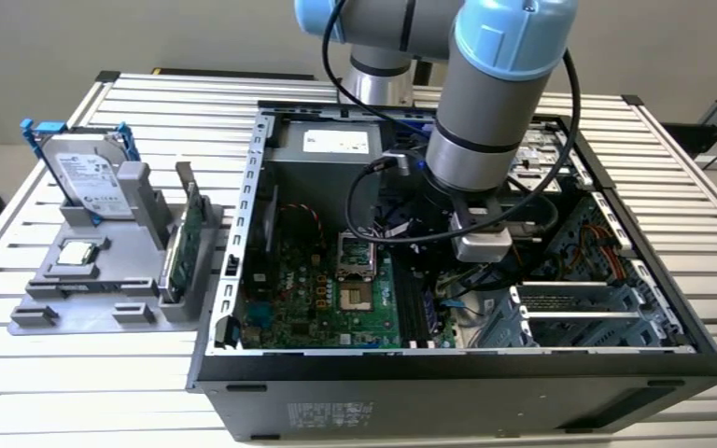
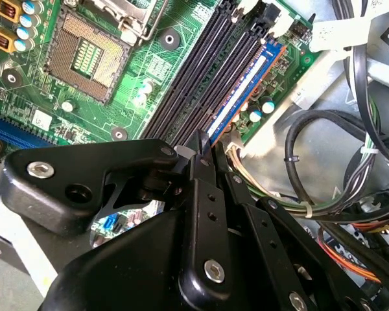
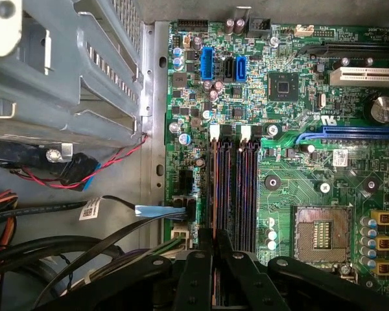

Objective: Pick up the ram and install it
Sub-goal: 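Press down the ram until it locks into place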

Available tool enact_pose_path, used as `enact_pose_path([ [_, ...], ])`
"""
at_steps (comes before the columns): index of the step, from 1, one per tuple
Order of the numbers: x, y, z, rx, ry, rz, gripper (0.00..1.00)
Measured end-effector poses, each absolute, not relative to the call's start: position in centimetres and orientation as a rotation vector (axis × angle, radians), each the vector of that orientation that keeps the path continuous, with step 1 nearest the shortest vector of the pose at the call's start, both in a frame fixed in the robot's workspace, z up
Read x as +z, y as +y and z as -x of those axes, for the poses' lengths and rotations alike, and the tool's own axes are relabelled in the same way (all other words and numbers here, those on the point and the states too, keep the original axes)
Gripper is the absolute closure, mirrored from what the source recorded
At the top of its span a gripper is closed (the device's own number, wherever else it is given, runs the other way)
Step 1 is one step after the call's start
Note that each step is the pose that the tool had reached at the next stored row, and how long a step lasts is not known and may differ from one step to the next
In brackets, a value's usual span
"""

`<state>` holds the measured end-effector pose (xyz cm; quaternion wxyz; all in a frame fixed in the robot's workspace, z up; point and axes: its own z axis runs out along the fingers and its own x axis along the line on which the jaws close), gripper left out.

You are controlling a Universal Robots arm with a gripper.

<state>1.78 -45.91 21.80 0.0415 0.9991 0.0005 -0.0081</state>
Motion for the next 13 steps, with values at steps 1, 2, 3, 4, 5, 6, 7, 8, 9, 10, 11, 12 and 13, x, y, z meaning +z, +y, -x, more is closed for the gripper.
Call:
enact_pose_path([
  [1, 21.8, -45.91, -1.77, -0.025, 0.001, -3.058, 1.0],
  [2, 21.79, -45.91, -1.77, -0.025, 0.002, -3.059, 1.0],
  [3, 21.79, -45.92, -1.75, -0.025, 0.002, -3.059, 1.0],
  [4, 21.8, -45.92, -1.74, -0.025, 0.002, -3.059, 1.0],
  [5, 21.79, -45.92, -1.69, -0.025, 0.001, -3.058, 1.0],
  [6, 21.78, -45.93, -1.62, -0.025, 0.001, -3.058, 1.0],
  [7, 21.78, -45.93, -1.58, -0.025, 0.001, -3.058, 1.0],
  [8, 21.77, -45.93, -1.58, -0.025, 0.001, -3.058, 1.0],
  [9, 21.72, -45.92, -1.58, -0.025, 0.001, -3.059, 1.0],
  [10, 21.63, -45.92, -1.58, -0.025, 0.001, -3.059, 1.0],
  [11, 21.51, -45.92, -1.58, -0.025, 0.001, -3.059, 1.0],
  [12, 21.37, -45.92, -1.57, -0.025, 0.001, -3.058, 1.0],
  [13, 21.28, -45.92, -1.57, -0.025, 0.001, -3.059, 1.0],
])
